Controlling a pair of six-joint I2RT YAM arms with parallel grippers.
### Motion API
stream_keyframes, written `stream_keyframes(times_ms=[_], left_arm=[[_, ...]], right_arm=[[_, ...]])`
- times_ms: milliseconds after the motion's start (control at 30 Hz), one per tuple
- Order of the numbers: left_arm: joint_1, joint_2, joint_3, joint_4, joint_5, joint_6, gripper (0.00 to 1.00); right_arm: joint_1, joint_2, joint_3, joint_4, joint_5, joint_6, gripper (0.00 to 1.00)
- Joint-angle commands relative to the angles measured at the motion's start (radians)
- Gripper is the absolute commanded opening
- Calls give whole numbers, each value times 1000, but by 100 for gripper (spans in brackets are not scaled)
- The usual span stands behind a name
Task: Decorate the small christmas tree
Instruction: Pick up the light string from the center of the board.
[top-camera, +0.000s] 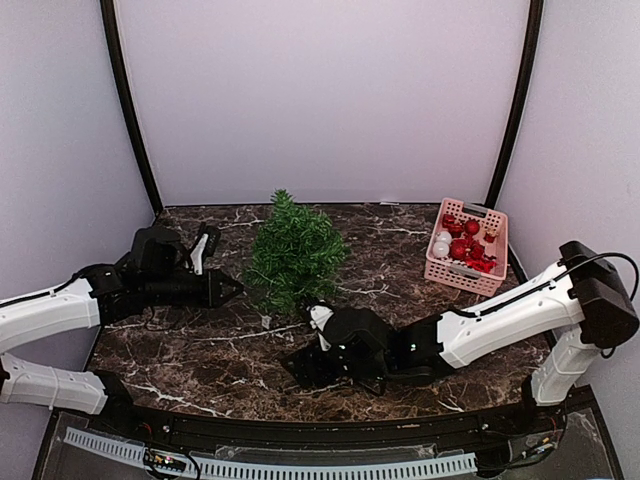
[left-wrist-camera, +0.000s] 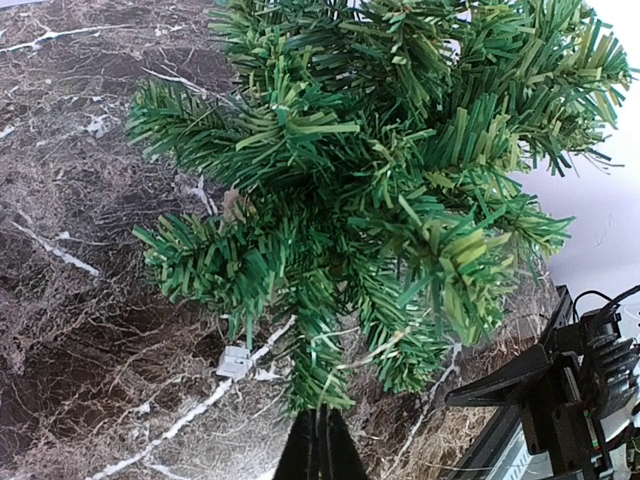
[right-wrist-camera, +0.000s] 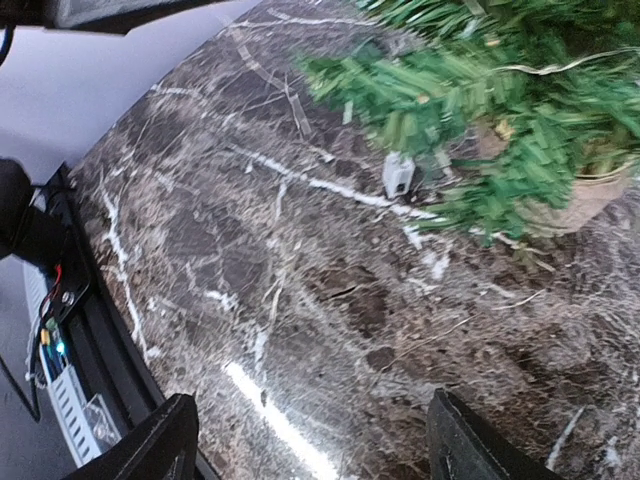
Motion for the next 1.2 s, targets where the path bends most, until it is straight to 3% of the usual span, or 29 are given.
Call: stream_keyframes(times_ms=[0, 333, 600, 833, 1167], left_arm=[[10, 13, 34, 10, 20, 20, 0], [15, 30, 49, 6, 19, 30, 0], [21, 30, 56, -6, 14, 37, 0], [28, 33, 56, -7, 12, 39, 0], [33, 36, 57, -6, 17, 40, 0]], right_arm=[[13, 2, 27, -19, -85, -39, 80], [13, -14, 55, -171, -190, -80, 76], [14, -62, 44, -286, -175, -93, 52], [14, -70, 12, -258, -191, -74, 29], [13, -35, 0, -202, -203, -72, 30]])
